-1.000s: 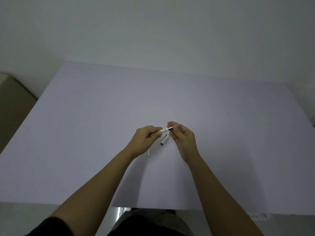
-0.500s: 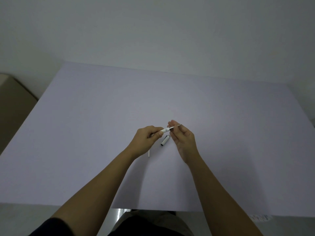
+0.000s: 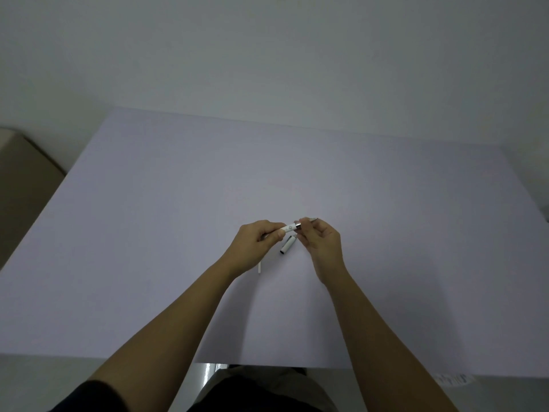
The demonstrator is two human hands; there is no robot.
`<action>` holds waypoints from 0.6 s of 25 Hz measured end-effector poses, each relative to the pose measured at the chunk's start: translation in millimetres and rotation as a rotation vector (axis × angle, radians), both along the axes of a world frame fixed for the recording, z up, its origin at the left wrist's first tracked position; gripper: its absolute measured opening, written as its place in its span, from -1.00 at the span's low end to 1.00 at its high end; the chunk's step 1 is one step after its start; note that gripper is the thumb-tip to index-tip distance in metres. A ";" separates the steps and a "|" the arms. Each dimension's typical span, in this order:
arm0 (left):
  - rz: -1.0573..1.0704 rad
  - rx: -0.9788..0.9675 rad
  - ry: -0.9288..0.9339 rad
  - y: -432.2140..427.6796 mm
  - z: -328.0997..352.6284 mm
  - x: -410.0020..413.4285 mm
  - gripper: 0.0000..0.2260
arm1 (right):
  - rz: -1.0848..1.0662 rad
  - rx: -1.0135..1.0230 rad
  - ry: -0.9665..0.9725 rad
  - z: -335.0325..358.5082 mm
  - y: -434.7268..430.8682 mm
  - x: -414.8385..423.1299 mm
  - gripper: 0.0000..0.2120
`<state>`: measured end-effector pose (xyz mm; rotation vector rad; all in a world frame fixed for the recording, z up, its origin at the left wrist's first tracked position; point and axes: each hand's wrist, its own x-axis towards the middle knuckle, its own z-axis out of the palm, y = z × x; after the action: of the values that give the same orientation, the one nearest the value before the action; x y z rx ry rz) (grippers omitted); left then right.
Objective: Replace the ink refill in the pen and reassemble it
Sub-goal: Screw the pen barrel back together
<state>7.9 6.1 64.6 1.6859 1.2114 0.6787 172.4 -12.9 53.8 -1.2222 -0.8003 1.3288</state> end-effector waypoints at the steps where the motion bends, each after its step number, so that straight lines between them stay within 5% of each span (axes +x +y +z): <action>1: 0.003 0.001 -0.003 -0.4 0.2 0.5 -0.82 | 0.016 0.008 0.021 -0.6 0.0 -0.1 -0.88; 15: 0.111 0.175 0.002 2.5 0.8 2.0 -0.82 | -0.098 -0.027 -0.026 6.0 13.1 -14.1 -0.89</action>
<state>9.9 8.7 65.4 1.7720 1.2850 0.8732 158.3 0.2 59.8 -1.2861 -0.7330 1.2502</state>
